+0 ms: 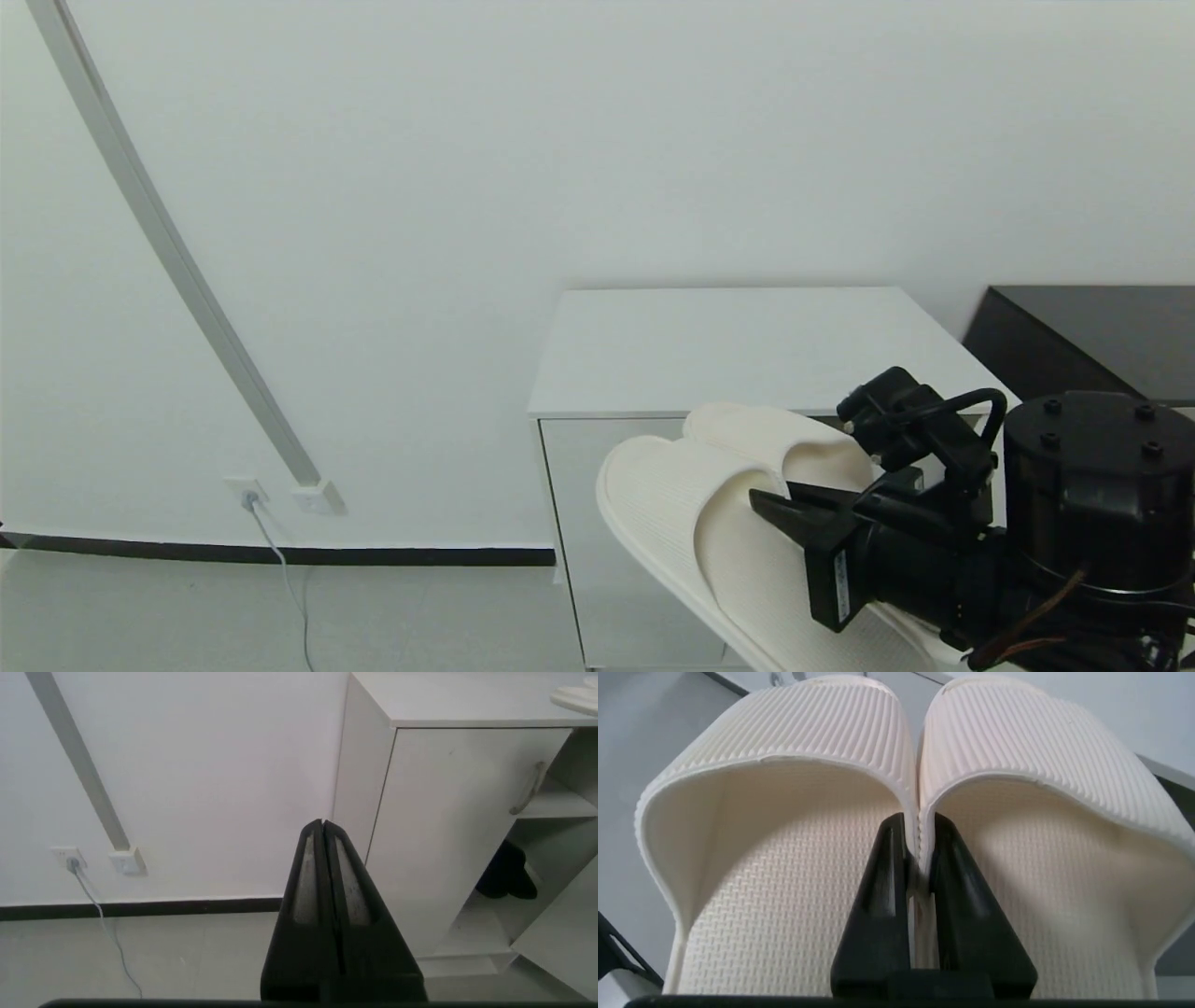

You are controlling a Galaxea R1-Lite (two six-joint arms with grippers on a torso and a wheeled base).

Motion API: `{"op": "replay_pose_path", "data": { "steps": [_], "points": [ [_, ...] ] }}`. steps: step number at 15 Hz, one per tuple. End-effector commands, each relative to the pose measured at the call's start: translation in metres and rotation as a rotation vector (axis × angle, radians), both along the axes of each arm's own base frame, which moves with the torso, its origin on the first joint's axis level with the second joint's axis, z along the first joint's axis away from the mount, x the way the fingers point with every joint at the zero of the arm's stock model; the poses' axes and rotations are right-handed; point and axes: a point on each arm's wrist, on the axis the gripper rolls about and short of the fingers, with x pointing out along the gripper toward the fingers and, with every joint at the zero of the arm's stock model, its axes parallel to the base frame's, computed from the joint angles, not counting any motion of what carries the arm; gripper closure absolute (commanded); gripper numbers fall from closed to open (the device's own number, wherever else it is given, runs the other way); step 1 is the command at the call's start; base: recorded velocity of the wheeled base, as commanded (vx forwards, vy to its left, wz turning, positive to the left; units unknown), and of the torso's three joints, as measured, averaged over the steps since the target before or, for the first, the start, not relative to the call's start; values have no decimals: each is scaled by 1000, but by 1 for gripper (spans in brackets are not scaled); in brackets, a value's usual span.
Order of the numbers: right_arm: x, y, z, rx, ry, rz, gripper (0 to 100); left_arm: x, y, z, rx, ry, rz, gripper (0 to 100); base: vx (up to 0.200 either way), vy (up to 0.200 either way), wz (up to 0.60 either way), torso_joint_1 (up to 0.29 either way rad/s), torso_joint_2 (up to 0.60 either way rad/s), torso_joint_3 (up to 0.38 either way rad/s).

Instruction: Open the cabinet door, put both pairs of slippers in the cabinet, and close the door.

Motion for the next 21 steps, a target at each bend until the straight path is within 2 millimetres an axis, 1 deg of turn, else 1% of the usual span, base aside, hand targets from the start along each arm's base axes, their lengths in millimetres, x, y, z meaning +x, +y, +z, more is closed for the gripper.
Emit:
{"op": "replay_pose_path", "data": {
  "steps": [1,9,21],
  "points": [
    [1,1,-2,-4,4,1,100,0,0,0,-1,0,1,100,0,0,0,0,0,0],
    [1,1,-4,-14,9,-1,100,0,0,0,-1,0,0,100,0,0,0,0,0,0],
    [-1,0,-9,-17,1,-2,100,0,0,0,1,1,0,100,0,-200,0,2,2,2]
  ]
}}
